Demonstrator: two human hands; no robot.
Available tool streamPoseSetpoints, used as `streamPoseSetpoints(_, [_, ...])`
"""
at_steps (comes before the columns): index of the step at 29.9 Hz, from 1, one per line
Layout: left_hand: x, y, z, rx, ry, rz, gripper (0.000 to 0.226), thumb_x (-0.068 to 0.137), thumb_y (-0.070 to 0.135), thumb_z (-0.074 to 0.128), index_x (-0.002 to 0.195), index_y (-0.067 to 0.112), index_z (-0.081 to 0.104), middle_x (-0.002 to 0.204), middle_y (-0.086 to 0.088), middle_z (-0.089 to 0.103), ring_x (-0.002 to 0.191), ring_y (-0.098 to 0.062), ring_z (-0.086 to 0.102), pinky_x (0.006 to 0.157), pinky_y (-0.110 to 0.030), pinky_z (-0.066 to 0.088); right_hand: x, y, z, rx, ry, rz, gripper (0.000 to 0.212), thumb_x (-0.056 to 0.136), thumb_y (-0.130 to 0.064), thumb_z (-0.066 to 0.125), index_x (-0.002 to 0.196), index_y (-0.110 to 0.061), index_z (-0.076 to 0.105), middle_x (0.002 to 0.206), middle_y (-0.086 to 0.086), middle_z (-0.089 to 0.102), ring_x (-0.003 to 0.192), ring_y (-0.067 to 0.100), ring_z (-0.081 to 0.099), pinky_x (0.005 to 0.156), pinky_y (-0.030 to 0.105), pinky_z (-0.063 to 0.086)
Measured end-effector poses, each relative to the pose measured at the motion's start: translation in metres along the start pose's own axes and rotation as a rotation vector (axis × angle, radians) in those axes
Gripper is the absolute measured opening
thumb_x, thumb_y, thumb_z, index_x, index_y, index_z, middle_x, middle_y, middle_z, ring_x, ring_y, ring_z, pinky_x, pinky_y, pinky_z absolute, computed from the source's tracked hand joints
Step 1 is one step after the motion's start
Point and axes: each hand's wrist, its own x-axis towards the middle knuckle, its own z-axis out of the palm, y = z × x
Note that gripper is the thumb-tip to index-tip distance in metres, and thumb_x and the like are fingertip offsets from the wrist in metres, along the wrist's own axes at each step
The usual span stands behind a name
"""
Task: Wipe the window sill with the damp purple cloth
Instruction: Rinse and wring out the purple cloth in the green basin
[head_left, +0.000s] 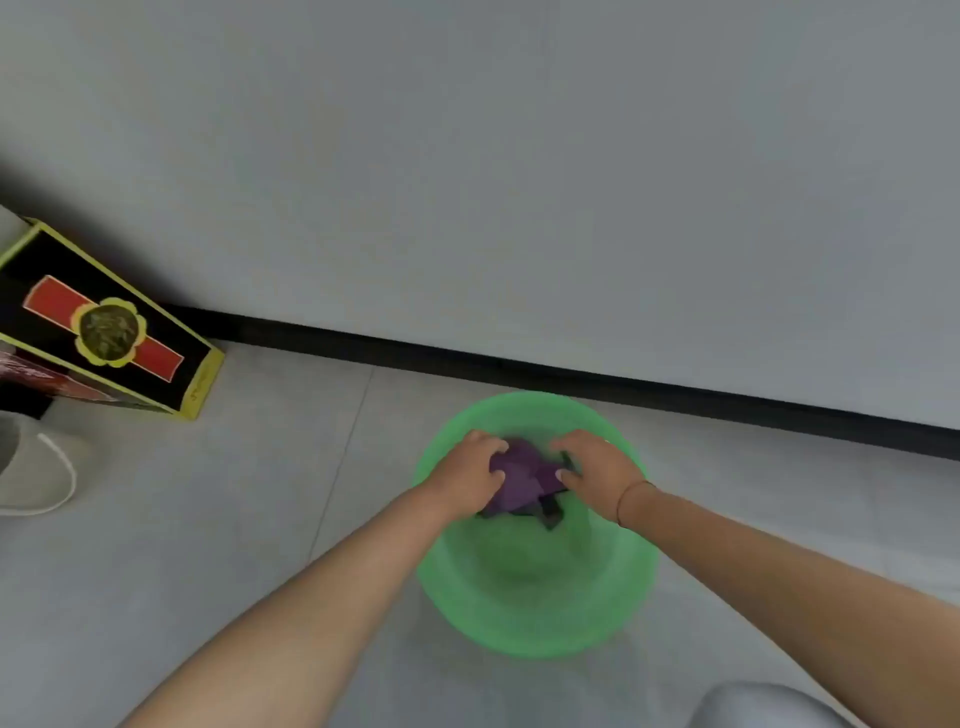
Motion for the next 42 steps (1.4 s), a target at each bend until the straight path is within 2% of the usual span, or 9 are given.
streamPoseSetpoints(4, [0.017,-0.018,0.028,0.033,-0.101,-0.134,0.061,0.093,0.012,0.051,0.147,0.008,0.024,0.151,-0.015,0.026,0.137,-0.029,0.033,0.114,-0.031,0.026,0.014,0.02,0.036,-0.319,-0.153,-0.085,0.054,0.092,-0.018,0.053,0.143,-0.018,0.037,0.139,0.006,0.045,0.125,0.026,0.044,0.107,0.035,0.037])
streamPoseSetpoints(8, [0.03,-0.025,0.047,-0.246,0.112,-0.414,0.053,0.087,0.007,0.05,0.137,0.005,0.032,0.136,-0.02,0.041,0.12,-0.036,0.048,0.101,-0.042,0.043,0.023,0.029,0.066,-0.479,-0.19,-0.078,0.07,0.094,-0.034,0.049,0.151,-0.02,0.011,0.146,0.01,0.036,0.127,0.031,0.04,0.105,0.039,0.037])
streamPoseSetpoints(13, [0.041,-0.023,0.064,-0.887,0.184,-0.69,0.044,0.092,0.007,0.049,0.134,-0.005,0.039,0.132,-0.019,0.051,0.111,-0.03,0.053,0.08,-0.03,0.044,0.034,0.02,0.09,-0.102,0.029,0.291,0.047,0.097,-0.036,0.042,0.139,-0.016,0.035,0.131,0.01,0.053,0.119,0.028,0.05,0.102,0.04,0.041])
streamPoseSetpoints(20, [0.042,-0.022,0.081,-1.086,0.101,-0.681,0.035,0.096,0.017,0.051,0.123,-0.004,0.053,0.126,-0.02,0.059,0.099,-0.025,0.059,0.068,-0.027,0.048,0.032,-0.002,0.092,0.456,-0.117,0.392,0.033,0.079,-0.014,0.068,0.112,-0.014,0.06,0.105,0.007,0.066,0.103,0.028,0.061,0.097,0.044,0.047])
streamPoseSetpoints(26, [0.039,-0.016,0.064,-0.757,0.251,-0.493,0.015,0.086,0.019,0.056,0.074,0.011,0.055,0.073,-0.005,0.051,0.067,-0.019,0.047,0.055,-0.027,0.033,0.019,0.011,0.063,0.406,0.023,0.445,0.024,0.077,-0.034,0.072,0.085,-0.018,0.056,0.087,0.005,0.064,0.082,0.02,0.061,0.073,0.033,0.052])
streamPoseSetpoints(28, [0.038,-0.006,0.052,-0.711,0.312,-0.41,0.015,0.086,0.024,0.056,0.081,0.01,0.059,0.073,-0.002,0.051,0.066,-0.015,0.047,0.059,-0.026,0.036,0.017,0.019,0.053,0.564,0.035,0.456,0.028,0.082,-0.042,0.067,0.085,-0.016,0.055,0.085,0.003,0.061,0.077,0.016,0.056,0.066,0.026,0.045])
streamPoseSetpoints(33, [0.032,0.023,0.036,-0.771,0.443,-0.202,0.015,0.089,0.023,0.058,0.084,0.009,0.056,0.078,-0.004,0.055,0.069,-0.017,0.052,0.059,-0.026,0.044,0.018,0.028,0.049,0.903,0.131,0.485,0.036,0.09,-0.046,0.054,0.093,-0.011,0.062,0.095,0.011,0.065,0.091,0.027,0.061,0.089,0.041,0.051])
streamPoseSetpoints(37, [0.027,0.044,0.031,-0.687,0.411,-0.021,0.008,0.092,0.023,0.057,0.087,0.018,0.06,0.09,-0.007,0.064,0.087,-0.026,0.063,0.08,-0.04,0.054,0.019,0.031,0.052,0.74,0.117,0.55,0.035,0.096,-0.042,0.04,0.09,-0.012,0.057,0.089,0.011,0.057,0.08,0.022,0.053,0.081,0.038,0.046])
streamPoseSetpoints(42, [0.022,0.058,0.038,-0.42,0.396,0.137,0.017,0.092,0.027,0.055,0.097,0.018,0.069,0.09,0.0,0.069,0.085,-0.021,0.063,0.075,-0.036,0.051,0.022,0.026,0.057,0.868,0.009,0.578,0.044,0.099,-0.043,0.035,0.128,-0.013,0.049,0.124,0.01,0.054,0.111,0.025,0.05,0.099,0.041,0.041])
